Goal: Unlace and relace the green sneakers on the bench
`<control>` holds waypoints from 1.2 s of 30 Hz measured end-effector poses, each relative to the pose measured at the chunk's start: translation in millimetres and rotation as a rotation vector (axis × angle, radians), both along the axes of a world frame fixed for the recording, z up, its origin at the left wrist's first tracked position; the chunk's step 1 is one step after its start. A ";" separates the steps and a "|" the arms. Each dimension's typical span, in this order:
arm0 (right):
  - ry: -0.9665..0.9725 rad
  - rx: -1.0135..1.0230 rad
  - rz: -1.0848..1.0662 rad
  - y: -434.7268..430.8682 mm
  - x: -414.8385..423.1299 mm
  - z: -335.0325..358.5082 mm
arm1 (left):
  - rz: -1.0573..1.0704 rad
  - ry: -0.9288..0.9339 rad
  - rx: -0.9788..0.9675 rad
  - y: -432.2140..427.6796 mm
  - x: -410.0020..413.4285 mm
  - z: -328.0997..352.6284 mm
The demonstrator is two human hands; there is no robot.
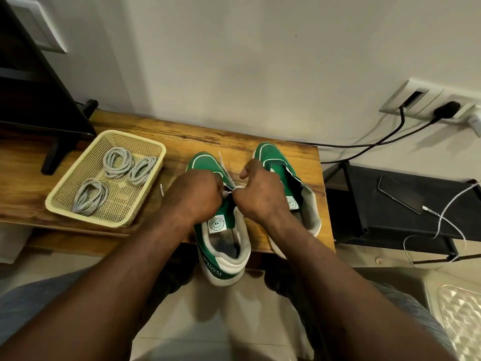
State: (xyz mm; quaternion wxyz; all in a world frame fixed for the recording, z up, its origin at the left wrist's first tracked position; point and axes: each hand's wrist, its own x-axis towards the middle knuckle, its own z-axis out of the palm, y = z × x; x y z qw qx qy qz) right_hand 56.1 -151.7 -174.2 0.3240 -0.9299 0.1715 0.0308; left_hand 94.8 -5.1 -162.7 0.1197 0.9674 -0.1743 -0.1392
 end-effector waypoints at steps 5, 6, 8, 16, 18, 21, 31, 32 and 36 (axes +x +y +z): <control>-0.012 -0.010 -0.021 -1.2 3.7 -3.1 | 0.160 0.061 -0.378 -9.1 -1.6 -1.5; -0.016 -0.023 -0.036 -2.2 3.9 -4.8 | 0.217 0.100 -0.496 -10.1 -3.1 0.4; -0.010 -0.031 -0.066 -4.7 5.2 -6.1 | 0.322 0.200 -0.792 -8.5 -6.4 9.3; -0.005 0.034 -0.069 -7.9 5.1 -6.1 | 0.113 0.153 -0.450 5.2 7.2 16.2; 0.004 0.029 -0.049 -7.0 6.0 -4.9 | -0.001 0.076 -0.124 5.2 4.3 8.5; 0.002 0.011 -0.036 -5.1 7.0 -5.0 | 0.032 0.006 -0.166 -0.6 0.2 8.4; 0.115 0.067 -0.086 -9.3 7.7 -6.6 | 0.508 0.405 -1.747 13.0 8.1 34.8; 0.097 0.057 -0.077 -8.5 7.5 -7.4 | 0.562 0.363 -1.701 16.0 12.0 34.8; 0.078 0.073 -0.045 -8.8 7.5 -6.2 | 0.331 -0.194 -0.703 22.9 18.5 25.1</control>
